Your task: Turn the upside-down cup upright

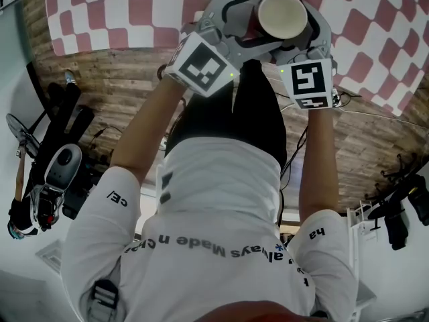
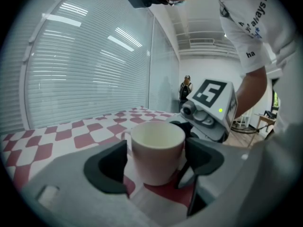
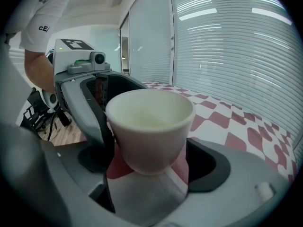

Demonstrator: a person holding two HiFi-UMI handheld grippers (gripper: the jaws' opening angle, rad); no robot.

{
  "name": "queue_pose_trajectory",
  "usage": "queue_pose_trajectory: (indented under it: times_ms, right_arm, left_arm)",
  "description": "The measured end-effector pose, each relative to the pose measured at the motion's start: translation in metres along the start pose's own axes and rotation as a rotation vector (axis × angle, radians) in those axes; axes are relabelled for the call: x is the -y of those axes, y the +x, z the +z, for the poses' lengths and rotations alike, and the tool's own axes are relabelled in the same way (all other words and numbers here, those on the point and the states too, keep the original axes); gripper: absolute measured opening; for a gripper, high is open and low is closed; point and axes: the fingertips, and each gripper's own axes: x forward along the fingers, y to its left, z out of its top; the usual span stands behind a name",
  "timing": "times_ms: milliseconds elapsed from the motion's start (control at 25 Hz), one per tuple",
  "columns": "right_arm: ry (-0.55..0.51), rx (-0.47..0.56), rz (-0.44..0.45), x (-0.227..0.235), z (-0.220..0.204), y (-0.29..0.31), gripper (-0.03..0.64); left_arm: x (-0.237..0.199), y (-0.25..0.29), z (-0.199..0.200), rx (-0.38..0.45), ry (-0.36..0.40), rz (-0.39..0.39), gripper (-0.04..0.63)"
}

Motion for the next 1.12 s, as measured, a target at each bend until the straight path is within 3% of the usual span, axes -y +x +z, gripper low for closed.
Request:
queue_pose_trajectory:
  times_ms: [200,440,600,760,960,1120]
  right_arm:
    - [-0.023,0.003,0.021,-0.003,0.014,-0.020,0.512]
    - [-0.054,0.051,0.015,-0.008,0.060,-0.060,0.517]
    - [-0.024,0.108,-0.037,-0.003,0.107,-0.096,0.466]
    - [-0.009,0.156,-0.090,0.000,0.151,-0.133,0.419]
    - [0.073,0.305,-0.167,0.013,0.208,-0.183,0.349]
    - [0.058,0.329,-0.206,0.014,0.238,-0.217,0.334]
  left_arm:
    - [0.000,-0.009,0.013,-0.016,-0.027,0.015,0.404]
    - [-0.010,-0.045,0.050,-0.021,-0.034,0.068,0.410]
    - [-0.017,-0.082,0.097,0.060,-0.085,0.112,0.408]
    - [-0.020,-0.117,0.149,0.144,-0.076,0.165,0.392]
    - [-0.034,-0.159,0.219,0.301,-0.132,0.270,0.341]
    - [-0.036,-0.187,0.257,0.345,-0.111,0.325,0.328]
